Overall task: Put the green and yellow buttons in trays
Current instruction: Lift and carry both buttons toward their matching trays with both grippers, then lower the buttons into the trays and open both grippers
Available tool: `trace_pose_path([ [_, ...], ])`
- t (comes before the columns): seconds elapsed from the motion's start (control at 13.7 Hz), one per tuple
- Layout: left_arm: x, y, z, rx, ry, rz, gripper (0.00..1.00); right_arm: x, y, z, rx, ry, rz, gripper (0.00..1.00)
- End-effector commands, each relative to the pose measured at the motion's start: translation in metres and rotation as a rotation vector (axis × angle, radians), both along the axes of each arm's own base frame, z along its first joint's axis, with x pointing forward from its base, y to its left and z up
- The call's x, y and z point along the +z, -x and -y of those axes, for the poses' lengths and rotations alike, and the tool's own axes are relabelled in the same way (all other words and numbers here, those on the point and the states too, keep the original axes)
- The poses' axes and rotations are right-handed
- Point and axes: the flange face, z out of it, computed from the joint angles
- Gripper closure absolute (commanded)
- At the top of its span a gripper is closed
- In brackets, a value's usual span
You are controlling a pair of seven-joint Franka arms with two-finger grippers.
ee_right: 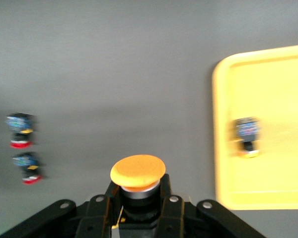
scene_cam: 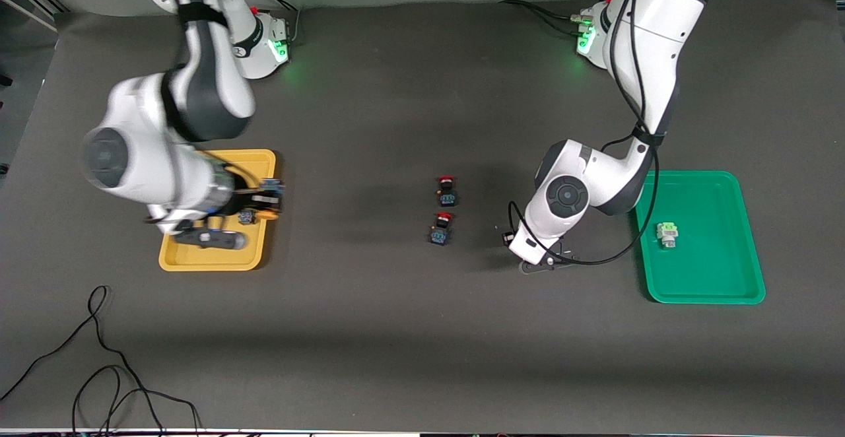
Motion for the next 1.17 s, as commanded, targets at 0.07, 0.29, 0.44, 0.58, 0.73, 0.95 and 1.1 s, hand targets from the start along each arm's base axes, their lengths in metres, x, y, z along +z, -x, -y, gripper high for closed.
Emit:
trace_pose_path([
  [0.07,0.128,0.008,0.001,-0.008,-0.026,-0.04,1.0,-0.015,0.007,0.077,0.136,0.019,-0.007,1.0],
  [0.29,0.205,0.026,-0.012,-0.085,-0.045,-0.072,1.0,-0.053,0.016,0.131,0.18,0.023,0.023,1.0],
  [0.44,0.239,0.03,-0.049,-0.174,-0.054,-0.099,1.0,-0.086,0.028,0.149,0.208,0.041,0.065,1.0],
  [0.58,0.258,0.024,-0.115,-0.249,-0.052,-0.15,1.0,-0.113,0.038,0.162,0.225,0.086,0.113,1.0],
  [0.73,0.264,0.011,-0.196,-0.327,-0.042,-0.164,1.0,-0.136,0.047,0.167,0.241,0.121,0.138,1.0],
  [0.95,0.258,0.0,-0.297,-0.394,-0.095,-0.173,1.0,-0.171,0.058,0.171,0.253,0.082,0.168,1.0],
  [1.1,0.241,0.0,-0.354,-0.405,-0.076,-0.179,1.0,-0.194,0.061,0.17,0.264,0.06,0.177,1.0],
])
